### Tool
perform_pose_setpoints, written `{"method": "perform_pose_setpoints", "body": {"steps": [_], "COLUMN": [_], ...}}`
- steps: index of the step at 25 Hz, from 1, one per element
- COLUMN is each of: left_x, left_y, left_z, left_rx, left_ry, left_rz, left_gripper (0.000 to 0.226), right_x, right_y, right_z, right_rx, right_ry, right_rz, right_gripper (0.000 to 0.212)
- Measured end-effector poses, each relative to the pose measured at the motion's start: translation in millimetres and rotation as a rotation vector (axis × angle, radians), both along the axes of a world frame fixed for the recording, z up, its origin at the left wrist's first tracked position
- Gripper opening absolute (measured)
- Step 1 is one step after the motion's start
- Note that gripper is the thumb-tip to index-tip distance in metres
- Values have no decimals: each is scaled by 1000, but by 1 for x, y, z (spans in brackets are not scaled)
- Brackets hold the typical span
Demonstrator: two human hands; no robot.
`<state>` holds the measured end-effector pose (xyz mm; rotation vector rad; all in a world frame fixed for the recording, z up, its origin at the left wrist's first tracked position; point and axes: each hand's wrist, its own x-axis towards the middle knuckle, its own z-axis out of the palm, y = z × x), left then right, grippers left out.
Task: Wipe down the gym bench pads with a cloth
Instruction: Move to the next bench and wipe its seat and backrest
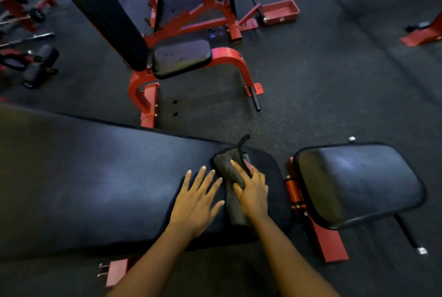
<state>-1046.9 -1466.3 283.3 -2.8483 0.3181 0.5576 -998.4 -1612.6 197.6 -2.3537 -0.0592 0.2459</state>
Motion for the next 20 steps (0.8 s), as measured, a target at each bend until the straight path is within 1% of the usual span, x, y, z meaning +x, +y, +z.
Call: {"method": "perform_pose_setpoints", "body": {"steps": [3,6,9,12,14,15,17,18,19,20], "left_x": [6,5,7,8,8,7,7,7,7,6], "left_y": [-16,-18,-18,-17,-17,-18,-18,-18,-18,-18], "left_z": [-29,-44,-44,-45,-45,-45,-46,-46,-47,-48], "left_rx": [23,5,30,69,87,94,114,122,127,129], "left_ry": [80,22,-5,-3,3,8,12,11,5,-3], "left_rz": [-19,-52,-50,-58,-59,-60,-64,-66,-69,-73], "left_gripper": [65,64,65,67,68,68,68,68,68,68], "right_x": [48,89,115,123,115,107,90,82,79,79], "right_y": [-30,-62,-80,-84,-77,-69,-46,-34,-24,-19], "right_z": [-35,-76,-107,-116,-102,-89,-60,-50,-44,-42], "right_rx": [-4,15,18,48,43,61,125,121,92,68], "right_ry": [50,156,223,242,200,140,-55,-142,-191,-197], "right_rz": [-103,-221,-245,-252,-226,-187,-48,41,113,143], "right_gripper": [62,59,56,55,56,58,64,66,66,65]}}
